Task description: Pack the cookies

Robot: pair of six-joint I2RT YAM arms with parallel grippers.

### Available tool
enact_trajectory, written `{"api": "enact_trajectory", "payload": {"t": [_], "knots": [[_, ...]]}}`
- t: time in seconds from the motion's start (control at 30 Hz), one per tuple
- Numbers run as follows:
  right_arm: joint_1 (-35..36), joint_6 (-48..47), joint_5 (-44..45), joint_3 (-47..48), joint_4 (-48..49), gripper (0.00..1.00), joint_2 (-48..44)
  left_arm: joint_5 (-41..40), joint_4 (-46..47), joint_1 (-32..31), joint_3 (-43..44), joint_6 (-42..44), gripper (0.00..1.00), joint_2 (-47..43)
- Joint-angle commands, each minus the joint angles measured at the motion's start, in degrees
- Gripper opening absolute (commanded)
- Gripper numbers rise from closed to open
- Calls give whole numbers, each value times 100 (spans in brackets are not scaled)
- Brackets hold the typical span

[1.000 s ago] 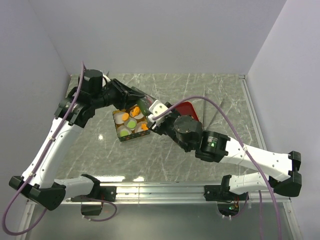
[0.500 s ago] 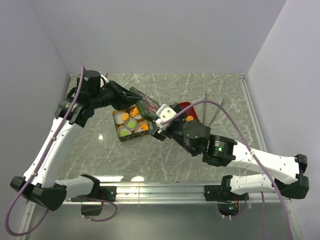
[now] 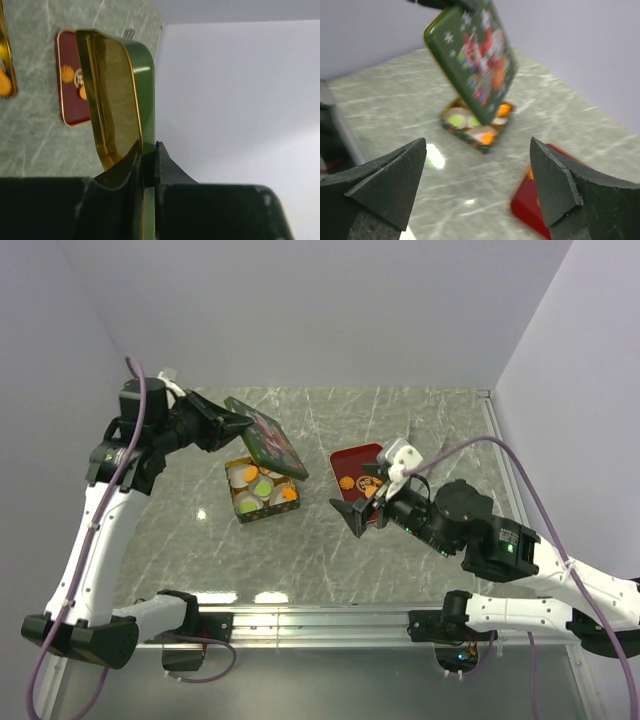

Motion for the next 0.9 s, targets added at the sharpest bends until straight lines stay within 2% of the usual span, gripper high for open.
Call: {"api": "enact_trajectory", "payload": {"t": [0.0,0.03,0.07,0.17,0.2,0.27,0.3,0.33,0.4,0.53,0.63,0.77,0.87], "knots": [[-404,1346,-1258,626,-339,90,344,122,660,222,163,734,0,-571],[-666,1862,-1714,794,-384,90,476,69,669,232,136,1005,1,-659],[-1182,2128,-2841,1109,-428,89,747,16,651,232,119,1147,1,-834],[-2027,3069,-4018,1384,-148,88,1092,-134,642,249,-65,1526,2,-1212],[-2249,3332,-4944,1446,236,88,1302,-125,694,249,-136,1570,0,-1309],[-2679,4394,-5828,1394,843,88,1540,59,948,249,-469,1588,0,-1607],[-2943,4798,-6546,1246,1664,88,1785,129,1211,249,-705,1562,0,-1705],[-3015,5507,-6770,1192,2064,86,1918,252,1344,249,-812,1500,0,-1802],[-3129,6004,-7114,1183,2845,86,2278,340,1721,249,-1075,1430,0,-2065],[-3200,6936,-7335,1095,3823,85,2761,490,2205,249,-1331,1219,0,-2487],[-3192,6965,-7309,1033,3861,83,2859,516,2278,249,-1323,1209,0,-2558],[-3192,6315,-6967,1103,3011,83,2807,534,2172,249,-1095,1263,0,-2506],[-3297,6129,-6878,1034,2990,83,2833,595,2285,249,-1042,1219,0,-2523]]}}
